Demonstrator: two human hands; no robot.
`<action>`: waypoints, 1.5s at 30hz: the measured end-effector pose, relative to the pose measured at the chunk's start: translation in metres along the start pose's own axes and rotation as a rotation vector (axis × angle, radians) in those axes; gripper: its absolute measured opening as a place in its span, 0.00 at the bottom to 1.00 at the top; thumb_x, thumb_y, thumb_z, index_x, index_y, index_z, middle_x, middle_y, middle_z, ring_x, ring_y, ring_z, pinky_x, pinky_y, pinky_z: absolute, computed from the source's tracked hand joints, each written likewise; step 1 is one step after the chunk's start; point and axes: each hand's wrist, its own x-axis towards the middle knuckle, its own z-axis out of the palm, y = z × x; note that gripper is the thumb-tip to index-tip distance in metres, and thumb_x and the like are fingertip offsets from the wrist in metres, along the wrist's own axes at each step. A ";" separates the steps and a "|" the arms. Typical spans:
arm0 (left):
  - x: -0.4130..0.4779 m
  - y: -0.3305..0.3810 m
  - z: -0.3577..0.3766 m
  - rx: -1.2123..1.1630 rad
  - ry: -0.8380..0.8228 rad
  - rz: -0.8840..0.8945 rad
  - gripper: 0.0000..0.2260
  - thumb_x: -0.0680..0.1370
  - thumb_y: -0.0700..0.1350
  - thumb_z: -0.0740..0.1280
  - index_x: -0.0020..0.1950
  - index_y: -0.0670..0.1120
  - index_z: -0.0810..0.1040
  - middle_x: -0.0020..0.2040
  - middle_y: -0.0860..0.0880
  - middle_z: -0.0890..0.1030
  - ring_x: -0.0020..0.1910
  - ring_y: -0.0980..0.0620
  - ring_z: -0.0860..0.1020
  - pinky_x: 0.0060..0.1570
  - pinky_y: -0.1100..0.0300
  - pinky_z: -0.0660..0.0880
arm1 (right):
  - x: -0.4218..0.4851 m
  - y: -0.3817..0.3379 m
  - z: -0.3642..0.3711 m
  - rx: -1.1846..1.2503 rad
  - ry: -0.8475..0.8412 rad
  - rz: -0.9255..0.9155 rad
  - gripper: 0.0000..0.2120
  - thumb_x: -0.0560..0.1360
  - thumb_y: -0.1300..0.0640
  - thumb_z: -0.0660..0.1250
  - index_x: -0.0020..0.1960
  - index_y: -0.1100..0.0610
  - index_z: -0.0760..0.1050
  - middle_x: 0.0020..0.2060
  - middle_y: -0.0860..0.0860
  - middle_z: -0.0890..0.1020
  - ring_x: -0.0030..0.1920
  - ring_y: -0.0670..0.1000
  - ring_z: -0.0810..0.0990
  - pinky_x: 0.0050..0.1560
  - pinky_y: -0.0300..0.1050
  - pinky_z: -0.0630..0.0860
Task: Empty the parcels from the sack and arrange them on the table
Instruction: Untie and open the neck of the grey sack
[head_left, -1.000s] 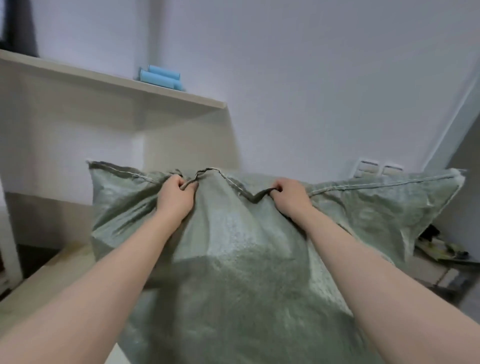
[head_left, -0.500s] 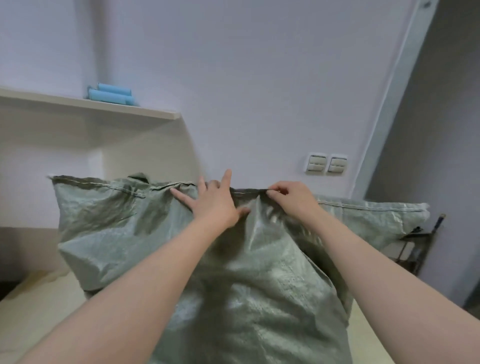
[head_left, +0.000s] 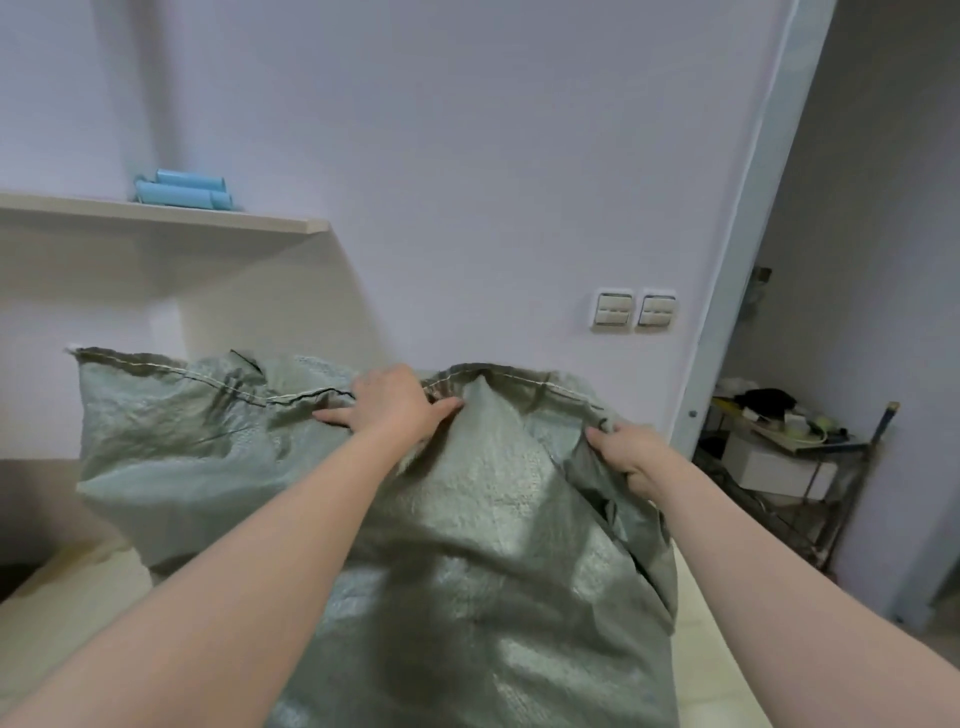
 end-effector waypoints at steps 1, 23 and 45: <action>0.000 -0.001 0.002 -0.025 0.012 -0.042 0.27 0.74 0.68 0.63 0.60 0.48 0.76 0.64 0.43 0.76 0.68 0.38 0.69 0.65 0.24 0.51 | 0.002 -0.003 0.001 0.142 0.018 -0.023 0.13 0.79 0.49 0.64 0.53 0.58 0.78 0.57 0.58 0.81 0.55 0.59 0.81 0.60 0.54 0.77; 0.048 -0.004 -0.072 -1.506 0.155 0.150 0.03 0.80 0.40 0.64 0.49 0.47 0.75 0.45 0.43 0.80 0.45 0.48 0.78 0.48 0.52 0.77 | -0.005 -0.168 0.019 0.370 0.098 -0.563 0.14 0.82 0.52 0.58 0.59 0.60 0.75 0.47 0.52 0.79 0.47 0.49 0.78 0.42 0.36 0.70; -0.006 -0.030 -0.064 -1.008 -0.094 0.248 0.10 0.75 0.40 0.71 0.43 0.49 0.69 0.44 0.48 0.79 0.39 0.52 0.77 0.38 0.58 0.75 | -0.064 -0.136 0.109 -0.592 0.133 -0.442 0.17 0.74 0.46 0.61 0.60 0.50 0.74 0.62 0.56 0.76 0.64 0.62 0.73 0.65 0.67 0.66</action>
